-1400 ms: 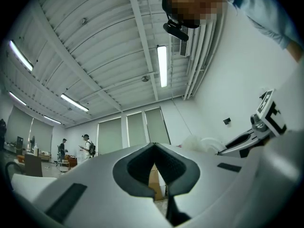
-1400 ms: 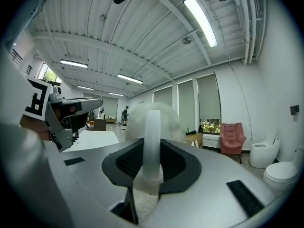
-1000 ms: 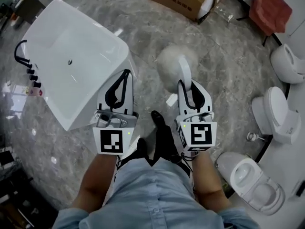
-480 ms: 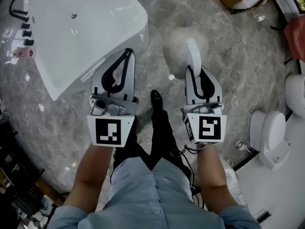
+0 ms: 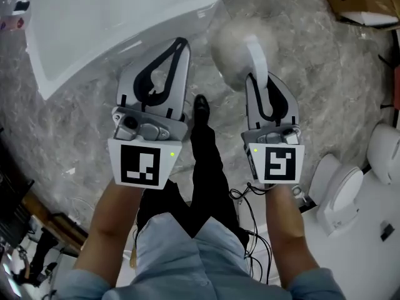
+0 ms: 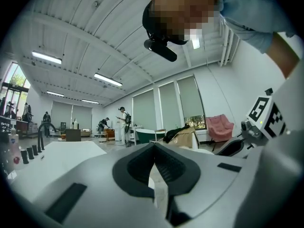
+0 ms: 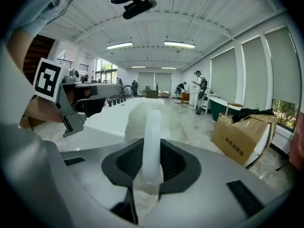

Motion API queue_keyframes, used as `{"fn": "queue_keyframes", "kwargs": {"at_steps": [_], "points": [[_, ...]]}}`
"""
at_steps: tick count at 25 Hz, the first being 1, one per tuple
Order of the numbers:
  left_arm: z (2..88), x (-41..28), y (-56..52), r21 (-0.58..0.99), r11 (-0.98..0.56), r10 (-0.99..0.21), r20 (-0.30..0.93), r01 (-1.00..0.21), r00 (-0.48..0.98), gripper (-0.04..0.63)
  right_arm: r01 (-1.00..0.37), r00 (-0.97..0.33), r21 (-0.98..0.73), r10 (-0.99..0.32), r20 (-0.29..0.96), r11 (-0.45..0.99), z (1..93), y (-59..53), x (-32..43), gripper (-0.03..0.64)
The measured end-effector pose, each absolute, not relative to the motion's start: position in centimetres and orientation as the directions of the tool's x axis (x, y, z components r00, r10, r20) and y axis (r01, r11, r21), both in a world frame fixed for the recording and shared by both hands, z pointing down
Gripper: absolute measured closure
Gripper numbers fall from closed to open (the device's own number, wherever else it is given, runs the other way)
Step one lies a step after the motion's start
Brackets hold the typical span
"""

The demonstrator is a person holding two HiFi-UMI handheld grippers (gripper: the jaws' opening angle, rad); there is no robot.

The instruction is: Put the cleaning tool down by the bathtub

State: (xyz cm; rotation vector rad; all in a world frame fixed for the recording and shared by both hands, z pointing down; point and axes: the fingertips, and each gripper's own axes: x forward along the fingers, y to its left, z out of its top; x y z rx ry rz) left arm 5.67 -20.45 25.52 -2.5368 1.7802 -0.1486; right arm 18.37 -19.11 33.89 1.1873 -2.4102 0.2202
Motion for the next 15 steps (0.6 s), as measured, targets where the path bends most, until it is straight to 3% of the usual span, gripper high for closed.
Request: {"fn": "queue_keyframes", "kwargs": {"at_steps": [15], "points": [[40.9,2.3,-20.1,-0.018,-0.254,-0.959,0.134,-0.967,0.249,0.580,-0.637,-0.630,0.059,-0.563,0.535,0.768,49.6,-19.2,14.8,0.518]]}}
